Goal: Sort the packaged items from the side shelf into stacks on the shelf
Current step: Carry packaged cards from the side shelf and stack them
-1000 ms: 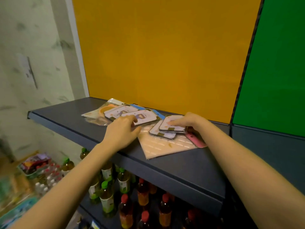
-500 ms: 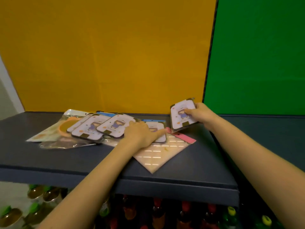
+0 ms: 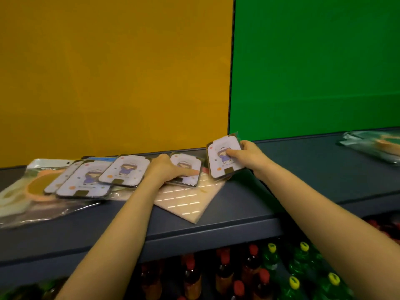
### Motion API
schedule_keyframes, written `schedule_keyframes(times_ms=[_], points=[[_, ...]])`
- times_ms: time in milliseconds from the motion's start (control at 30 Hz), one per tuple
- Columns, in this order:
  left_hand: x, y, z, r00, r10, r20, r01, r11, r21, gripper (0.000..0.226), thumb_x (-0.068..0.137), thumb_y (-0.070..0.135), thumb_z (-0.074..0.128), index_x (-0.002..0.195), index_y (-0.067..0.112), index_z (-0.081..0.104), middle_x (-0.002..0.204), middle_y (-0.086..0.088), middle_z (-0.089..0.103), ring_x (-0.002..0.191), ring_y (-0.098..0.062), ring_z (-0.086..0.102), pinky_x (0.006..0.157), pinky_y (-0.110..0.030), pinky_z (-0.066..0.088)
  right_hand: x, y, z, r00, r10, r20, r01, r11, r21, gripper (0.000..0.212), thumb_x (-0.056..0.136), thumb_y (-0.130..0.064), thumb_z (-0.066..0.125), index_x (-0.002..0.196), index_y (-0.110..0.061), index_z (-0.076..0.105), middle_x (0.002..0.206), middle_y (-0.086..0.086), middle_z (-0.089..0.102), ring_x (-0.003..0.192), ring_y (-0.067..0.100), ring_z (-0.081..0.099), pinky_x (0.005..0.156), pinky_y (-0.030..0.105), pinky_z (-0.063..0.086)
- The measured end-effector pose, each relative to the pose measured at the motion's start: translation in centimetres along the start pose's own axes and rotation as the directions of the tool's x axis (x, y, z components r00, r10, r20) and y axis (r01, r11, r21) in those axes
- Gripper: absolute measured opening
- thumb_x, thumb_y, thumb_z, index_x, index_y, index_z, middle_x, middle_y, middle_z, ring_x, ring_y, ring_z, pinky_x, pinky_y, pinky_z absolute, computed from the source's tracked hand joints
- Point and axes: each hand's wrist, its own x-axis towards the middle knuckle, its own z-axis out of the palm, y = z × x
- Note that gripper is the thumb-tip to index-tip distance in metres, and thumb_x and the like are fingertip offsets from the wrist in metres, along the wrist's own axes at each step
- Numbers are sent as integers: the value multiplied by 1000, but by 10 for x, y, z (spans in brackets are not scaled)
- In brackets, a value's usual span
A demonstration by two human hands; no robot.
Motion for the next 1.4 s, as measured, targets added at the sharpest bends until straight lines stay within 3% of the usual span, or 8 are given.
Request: schedule_keyframes(times_ms=[167, 267, 400, 633, 1033, 1167, 1267, 1400], points=[[7, -3, 2, 997, 76, -29, -80, 885, -458, 37, 69, 27, 81, 92, 2, 66, 100, -19, 70, 87, -29, 66, 74, -37, 54, -17, 3, -17, 999, 12, -48, -9, 999, 54, 15, 88, -14, 61, 101, -13, 53, 114, 12, 66, 92, 23, 65, 84, 35, 55], [6, 7, 3, 989, 109, -97, -146, 784, -603, 36, 81, 21, 70, 109, 0, 62, 108, -22, 68, 84, -30, 68, 66, -37, 60, -27, 6, -37, 997, 35, -61, -27, 992, 123, 18, 89, -13, 60, 106, -10, 54, 101, 6, 65, 69, 10, 61, 55, 16, 52], [-4, 25, 0, 989, 87, -120, -148, 577, -803, 34, 91, 12, 55, 122, -3, 54, 106, -18, 62, 53, -11, 67, 42, -19, 54, -37, 14, -76, 991, 83, -105, -62, 981, 186, 9, 90, -13, 59, 96, -12, 53, 100, 6, 65, 67, 9, 61, 62, 20, 52], [-31, 83, 26, 990, 142, 5, -76, 558, -827, 20, 92, 8, 48, 111, 5, 55, 58, 1, 71, 41, -4, 64, 39, -17, 51, -41, 39, -151, 977, 113, -183, -62, 963, 261, 30, 89, -13, 60, 117, -5, 53, 90, 5, 67, 66, 10, 62, 44, 13, 51], [-94, 248, 151, 971, 223, 89, -71, 621, -780, 21, 91, 7, 43, 108, 2, 55, 78, -7, 66, 40, -2, 62, 36, -13, 46, -46, 101, -330, 975, 80, -208, -26, 967, 252, 24, 89, -13, 61, 111, -10, 54, 82, 0, 65, 41, -3, 62, 40, 11, 47], [-112, 309, 200, 955, 267, 127, -71, 626, -777, 12, 92, 7, 46, 88, 7, 57, 57, 3, 71, 44, -2, 65, 42, -15, 52, -46, 130, -408, 966, 69, -248, -16, 978, 210, 25, 88, -14, 62, 112, -8, 56, 97, 8, 68, 58, 7, 65, 45, 14, 51], [-124, 353, 236, 944, 294, 151, -71, 626, -777, 9, 93, 9, 46, 86, 10, 52, 76, -4, 71, 48, -3, 66, 52, -23, 54, -44, 151, -465, 955, 83, -285, -30, 982, 186, 10, 87, -17, 63, 95, -12, 57, 104, 11, 67, 66, 10, 62, 53, 17, 52], [-127, 407, 273, 919, 338, 202, -65, 636, -769, 10, 93, 7, 42, 90, 8, 51, 79, -6, 70, 53, -6, 69, 60, -26, 56, -41, 172, -532, 930, 103, -353, -45, 985, 169, 32, 87, -19, 64, 116, -7, 56, 104, 10, 67, 61, 7, 62, 43, 12, 50]])
